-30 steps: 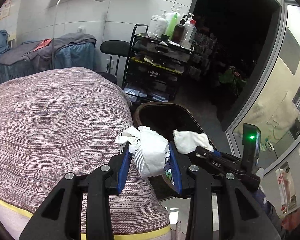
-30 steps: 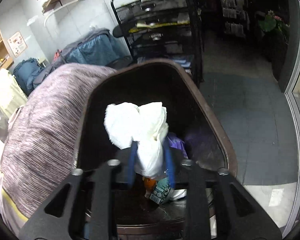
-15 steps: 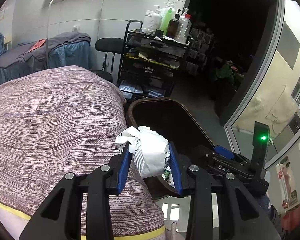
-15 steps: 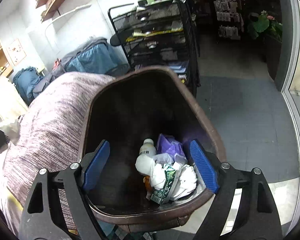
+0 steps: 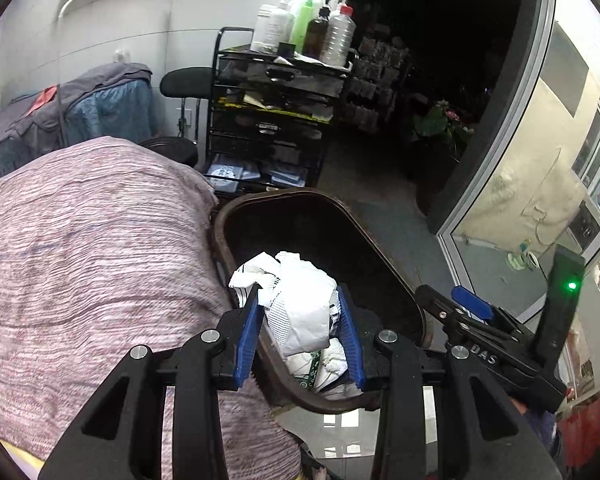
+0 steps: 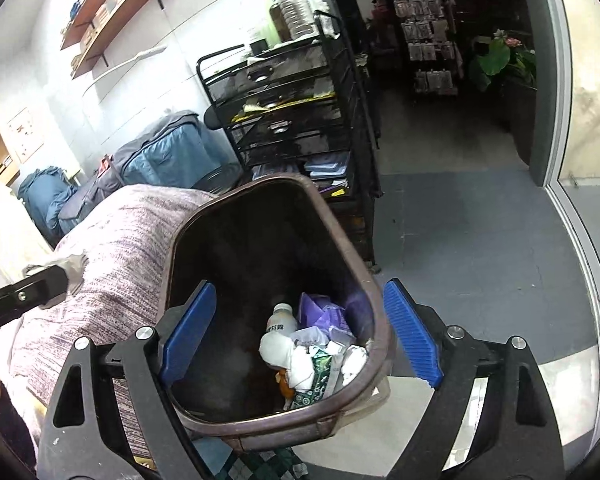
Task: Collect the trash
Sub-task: 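Open the left tool over the bin to drop the white cloth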
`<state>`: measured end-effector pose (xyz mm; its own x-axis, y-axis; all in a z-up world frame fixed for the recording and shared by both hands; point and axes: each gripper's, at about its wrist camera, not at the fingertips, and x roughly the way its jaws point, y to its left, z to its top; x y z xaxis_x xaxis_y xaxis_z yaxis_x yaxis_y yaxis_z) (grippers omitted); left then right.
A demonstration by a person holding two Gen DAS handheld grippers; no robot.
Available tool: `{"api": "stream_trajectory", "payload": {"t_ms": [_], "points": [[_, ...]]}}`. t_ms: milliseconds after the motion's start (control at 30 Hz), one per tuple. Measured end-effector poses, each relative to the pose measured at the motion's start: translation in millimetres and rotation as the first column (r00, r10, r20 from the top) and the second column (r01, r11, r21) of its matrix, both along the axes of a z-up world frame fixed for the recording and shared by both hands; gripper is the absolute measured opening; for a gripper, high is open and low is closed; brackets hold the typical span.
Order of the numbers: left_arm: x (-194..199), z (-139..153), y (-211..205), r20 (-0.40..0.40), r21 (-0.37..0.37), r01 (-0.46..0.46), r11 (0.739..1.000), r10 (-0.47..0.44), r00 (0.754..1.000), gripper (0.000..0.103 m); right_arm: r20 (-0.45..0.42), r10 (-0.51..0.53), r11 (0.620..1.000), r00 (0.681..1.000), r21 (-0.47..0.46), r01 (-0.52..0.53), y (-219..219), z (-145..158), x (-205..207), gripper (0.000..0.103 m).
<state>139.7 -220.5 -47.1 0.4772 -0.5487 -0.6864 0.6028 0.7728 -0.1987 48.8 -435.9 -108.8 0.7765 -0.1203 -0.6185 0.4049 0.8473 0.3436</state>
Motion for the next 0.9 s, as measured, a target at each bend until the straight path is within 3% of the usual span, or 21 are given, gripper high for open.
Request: {"api": "stream_trajectory", "payload": {"t_ms": [500,600,667,767,900], "points": [[24,-22,-50,-0.021,0.101,0.046,0.994,-0.044,0.999,0.038,-0.007,-0.064,0.998,0.998,-0.007,0.064,-20,-1,-10,0.085],[23,-24,-53,-0.007,0.112,0.049,0.993,-0.049,0.999,0.054,-0.014,-0.075,0.997,0.997,-0.005,0.075,-23,-2,-11,0.085],[21,-23,-53,0.015,0.117,0.049,0.992,-0.051,0.999,0.073,-0.017,-0.08,0.997,0.997,-0.005,0.08,-26,-4,-11,0.085],[17,-22,-54,0.042,0.123,0.058,0.991,-0.064,0.997,0.085,-0.02,-0.086,0.996,0.996,-0.005,0.086,-28,-4,-12,0.085],[13,-15,-52,0.072,0.123,0.05,0.991,-0.059,0.996,0.091,-0.022,-0.091,0.996,0.996,-0.007,0.091,-28,-4,-12,0.085]]}}
